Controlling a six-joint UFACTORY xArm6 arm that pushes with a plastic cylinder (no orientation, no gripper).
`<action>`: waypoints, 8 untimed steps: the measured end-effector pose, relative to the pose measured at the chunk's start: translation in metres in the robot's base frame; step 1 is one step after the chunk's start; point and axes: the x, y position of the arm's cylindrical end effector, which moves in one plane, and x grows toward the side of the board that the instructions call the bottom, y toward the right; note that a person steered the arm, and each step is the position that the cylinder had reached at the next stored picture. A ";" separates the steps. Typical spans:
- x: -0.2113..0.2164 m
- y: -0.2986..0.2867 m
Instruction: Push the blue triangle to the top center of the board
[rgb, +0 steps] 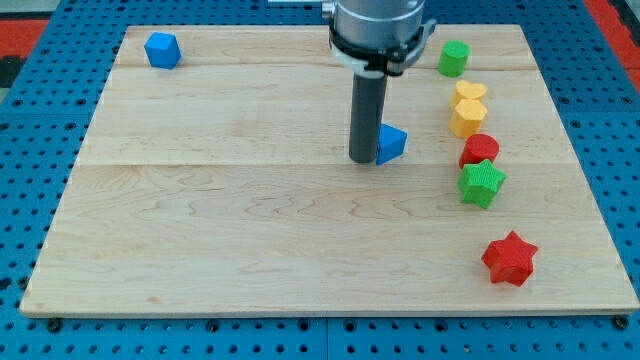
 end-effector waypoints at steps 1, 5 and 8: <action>0.012 0.008; -0.044 0.068; -0.142 0.027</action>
